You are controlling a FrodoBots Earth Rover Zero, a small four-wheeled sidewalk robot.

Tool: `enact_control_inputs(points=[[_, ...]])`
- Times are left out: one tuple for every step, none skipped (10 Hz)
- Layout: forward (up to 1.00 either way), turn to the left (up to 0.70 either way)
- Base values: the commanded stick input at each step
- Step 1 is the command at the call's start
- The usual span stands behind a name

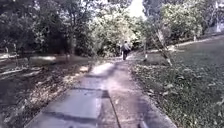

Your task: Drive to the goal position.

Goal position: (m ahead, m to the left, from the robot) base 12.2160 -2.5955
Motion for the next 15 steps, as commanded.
enact_control_inputs(points=[[0.5,0.0],[0.5,0.0],[0.5,0.0],[0.5,0.0],[0.5,0.0],[0.5,0.0],[0.5,0.0],[0.5,0.0],[0.5,0.0],[0.5,0.0],[0.5,0.0],[0.5,0.0],[0.5,0.0],[0.5,0.0],[0.5,0.0]])
